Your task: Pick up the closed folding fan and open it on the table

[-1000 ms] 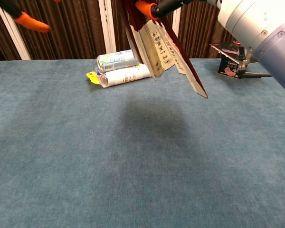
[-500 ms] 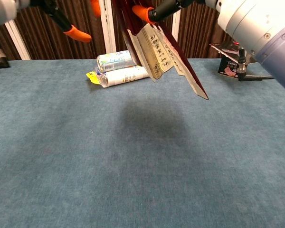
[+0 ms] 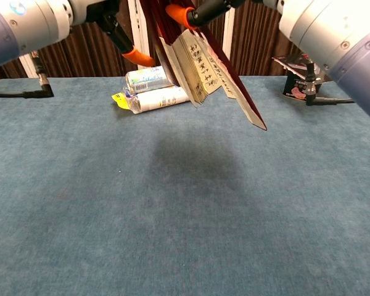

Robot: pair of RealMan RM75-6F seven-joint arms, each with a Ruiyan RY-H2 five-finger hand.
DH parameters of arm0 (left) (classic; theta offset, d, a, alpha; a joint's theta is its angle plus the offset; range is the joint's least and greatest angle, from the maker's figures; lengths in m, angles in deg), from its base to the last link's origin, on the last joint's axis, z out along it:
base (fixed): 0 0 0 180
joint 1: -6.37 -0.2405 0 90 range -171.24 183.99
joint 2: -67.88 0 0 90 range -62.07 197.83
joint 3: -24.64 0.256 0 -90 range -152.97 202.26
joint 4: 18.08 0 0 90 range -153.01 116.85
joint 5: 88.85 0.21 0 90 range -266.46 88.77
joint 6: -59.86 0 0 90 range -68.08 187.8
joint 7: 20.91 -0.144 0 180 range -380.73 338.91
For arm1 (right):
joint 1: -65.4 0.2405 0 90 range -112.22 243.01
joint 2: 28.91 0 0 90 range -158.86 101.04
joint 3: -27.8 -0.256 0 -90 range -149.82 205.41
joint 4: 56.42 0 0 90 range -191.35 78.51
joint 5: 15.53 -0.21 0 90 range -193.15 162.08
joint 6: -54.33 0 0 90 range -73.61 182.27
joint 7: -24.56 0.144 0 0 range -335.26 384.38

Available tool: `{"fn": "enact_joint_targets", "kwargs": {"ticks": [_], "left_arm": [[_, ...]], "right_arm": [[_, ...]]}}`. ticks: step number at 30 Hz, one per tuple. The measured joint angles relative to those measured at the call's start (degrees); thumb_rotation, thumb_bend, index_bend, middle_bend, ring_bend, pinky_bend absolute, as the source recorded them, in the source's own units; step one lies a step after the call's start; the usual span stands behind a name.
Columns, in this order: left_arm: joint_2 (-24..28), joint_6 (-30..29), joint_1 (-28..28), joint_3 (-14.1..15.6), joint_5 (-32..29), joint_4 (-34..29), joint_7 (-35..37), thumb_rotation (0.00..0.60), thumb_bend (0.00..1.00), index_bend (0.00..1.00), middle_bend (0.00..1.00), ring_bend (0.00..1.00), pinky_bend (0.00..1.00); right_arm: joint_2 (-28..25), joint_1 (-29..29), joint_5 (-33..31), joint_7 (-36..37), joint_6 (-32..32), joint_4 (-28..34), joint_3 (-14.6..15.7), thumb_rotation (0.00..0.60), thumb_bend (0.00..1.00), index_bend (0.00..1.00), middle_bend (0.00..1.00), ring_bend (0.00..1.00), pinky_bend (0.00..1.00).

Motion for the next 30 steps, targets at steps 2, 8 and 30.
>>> {"fn": "enact_joint_targets", "kwargs": {"ticks": [2,8,30], "left_arm": [[-0.69,-0.56,0.14,0.18,0.04,0.3,0.11,0.6,0.34,0.55,0.11,0.0,0.0],[-2.46,-3.23,0.14,0.44,0.6,1.68,0.83,0.6,0.42,0.69,0.16,0.0,0.0],[-1.32,-1.45,0.76,1.69,-1.65,1.21,1.17,0.6,0.39,0.42,0.05,0.0,0.0]], "right_arm": [[-0.01,0.0,-0.05,-0.13,-0.01,0.24,0.07,0.6,0.76,0.82,0.37,0.15,0.16],[-0.42,-0.2,-0.02,-0.16,0.09,0.5,0.32,0.6,0.76,0.82,0.37,0.15,0.16],[-0.99,-0.07,-0.11,-0.61,-0.11,2.04,0.39,0.6,0.76,0.82,0.37,0.15,0.16]]}}
